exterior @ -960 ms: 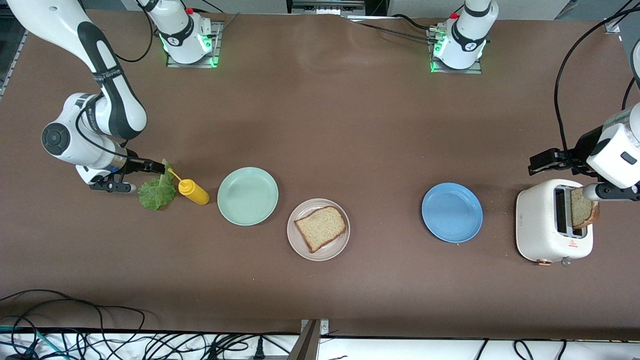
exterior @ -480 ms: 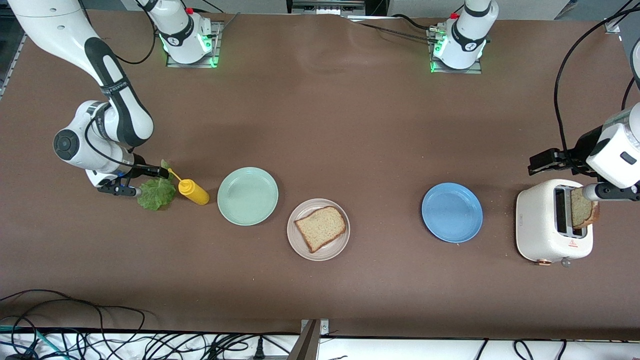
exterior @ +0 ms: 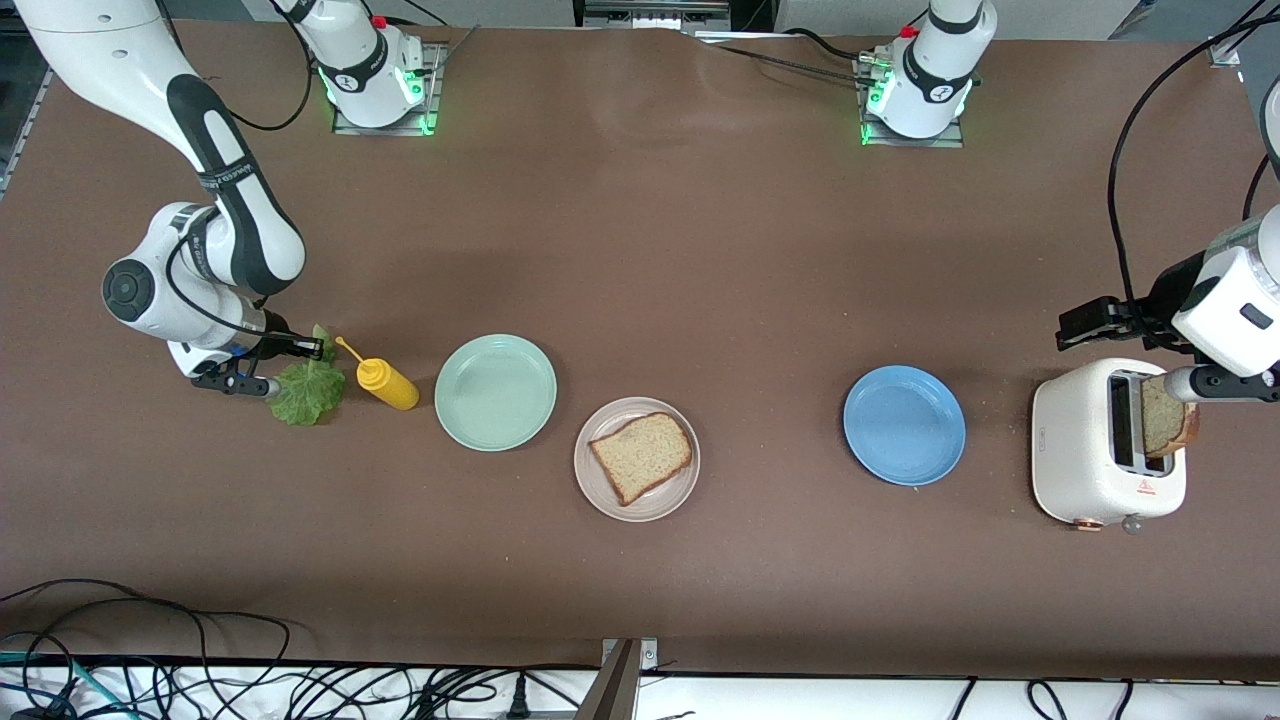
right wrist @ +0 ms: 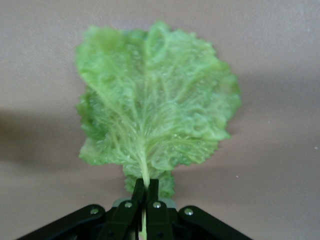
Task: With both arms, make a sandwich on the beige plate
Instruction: 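Reach the right gripper to the lettuce leaf and grasp its stem, then carry the lettuce leaf onto the bread on the beige plate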
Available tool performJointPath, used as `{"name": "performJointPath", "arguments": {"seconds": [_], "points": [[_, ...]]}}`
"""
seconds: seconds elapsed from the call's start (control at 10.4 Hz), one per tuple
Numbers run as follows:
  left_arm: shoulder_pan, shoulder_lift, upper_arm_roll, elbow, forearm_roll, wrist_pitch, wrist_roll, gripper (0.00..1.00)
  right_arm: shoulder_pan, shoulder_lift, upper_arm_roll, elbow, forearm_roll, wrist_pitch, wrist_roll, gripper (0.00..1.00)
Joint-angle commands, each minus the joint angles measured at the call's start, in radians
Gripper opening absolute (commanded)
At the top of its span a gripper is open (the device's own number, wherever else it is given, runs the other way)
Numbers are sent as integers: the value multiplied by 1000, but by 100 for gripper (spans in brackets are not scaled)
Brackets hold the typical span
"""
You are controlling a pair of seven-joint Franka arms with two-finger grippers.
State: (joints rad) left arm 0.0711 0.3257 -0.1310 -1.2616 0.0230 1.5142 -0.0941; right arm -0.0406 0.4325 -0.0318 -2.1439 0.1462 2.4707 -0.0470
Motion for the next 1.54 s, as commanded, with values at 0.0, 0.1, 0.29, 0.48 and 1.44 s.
{"name": "performJointPath", "arguments": {"seconds": [0.0, 0.1, 0.29, 0.48, 1.44], "points": [[-5, -13, -1, -13, 34, -3, 16, 100, -8, -17, 7, 70, 12, -86, -8, 0], [-5, -13, -1, -13, 34, -3, 14, 100, -8, -27, 7, 126, 12, -172, -5, 0], [-7, -13, -1, -13, 34, -2, 16, 100, -8, -29, 7, 272, 10, -370, 21, 0], [-7, -13, -1, -13, 34, -3, 16, 100, 2, -31, 12, 442, 0, -560, 77, 0], [-8, -11, -1, -13, 34, -2, 14, 100, 463, 64, 33, 719, 13, -421, 827, 0]]}}
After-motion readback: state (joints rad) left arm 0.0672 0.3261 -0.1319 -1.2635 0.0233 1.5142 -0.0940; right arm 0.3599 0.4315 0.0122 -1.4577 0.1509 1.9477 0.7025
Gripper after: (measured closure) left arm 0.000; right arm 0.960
